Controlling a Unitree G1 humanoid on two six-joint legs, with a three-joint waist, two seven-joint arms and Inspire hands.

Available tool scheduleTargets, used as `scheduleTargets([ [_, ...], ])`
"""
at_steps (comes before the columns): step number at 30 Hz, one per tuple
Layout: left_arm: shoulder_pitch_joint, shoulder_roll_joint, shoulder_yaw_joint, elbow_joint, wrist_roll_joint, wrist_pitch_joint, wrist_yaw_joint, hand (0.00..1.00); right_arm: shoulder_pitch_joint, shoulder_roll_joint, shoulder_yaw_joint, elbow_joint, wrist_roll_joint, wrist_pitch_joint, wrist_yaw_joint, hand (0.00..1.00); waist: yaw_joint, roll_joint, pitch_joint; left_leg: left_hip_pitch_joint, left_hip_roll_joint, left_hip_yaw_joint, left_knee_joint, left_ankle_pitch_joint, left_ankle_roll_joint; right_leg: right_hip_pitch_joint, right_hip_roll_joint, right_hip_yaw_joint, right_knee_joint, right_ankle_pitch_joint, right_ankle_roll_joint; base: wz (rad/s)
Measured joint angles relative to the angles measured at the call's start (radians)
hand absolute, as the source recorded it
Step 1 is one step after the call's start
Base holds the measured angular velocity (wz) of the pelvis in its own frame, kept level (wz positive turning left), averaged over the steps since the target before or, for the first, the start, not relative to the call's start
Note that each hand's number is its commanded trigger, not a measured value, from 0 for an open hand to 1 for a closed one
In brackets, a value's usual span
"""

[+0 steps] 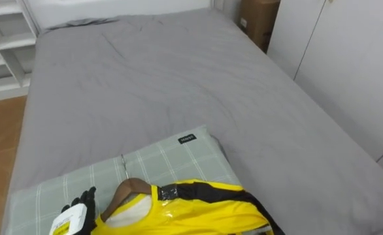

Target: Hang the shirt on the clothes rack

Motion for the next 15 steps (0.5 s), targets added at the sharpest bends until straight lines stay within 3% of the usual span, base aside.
scheduleTargets([
  [8, -0.076, 0.000, -0.035, 0.043, -0.001, -0.001, -0.028, 0.00, -0.034, 0.001, 0.037, 0.027, 0.042, -0.001, -0.002, 0.00, -0.012, -0.003, 0.0020, -0.050, 0.000, 0.001, 0.015, 0.000, 0.000, -0.043, -0.002, 0.000, 0.006, 0.003, 0.000, 0.00],
  [12, -0.127, 0.002, -0.035, 0.062, 0.000, -0.006, -0.026, 0.00, -0.056, 0.002, 0.043, 0.036, 0.042, -0.001, -0.005, 0.00, -0.027, -0.001, 0.0150, -0.070, -0.002, 0.000, 0.021, 0.002, 0.002, -0.068, -0.003, -0.001, 0.019, 0.003, 0.000, 0.00],
  [15, -0.160, 0.002, -0.038, 0.075, -0.004, -0.011, -0.022, 0.00, -0.069, 0.002, 0.060, 0.042, 0.042, -0.001, -0.020, 0.00, -0.028, 0.000, 0.0169, -0.099, -0.003, 0.001, 0.032, 0.002, 0.003, -0.100, -0.004, 0.000, 0.035, 0.003, 0.000, 0.00],
])
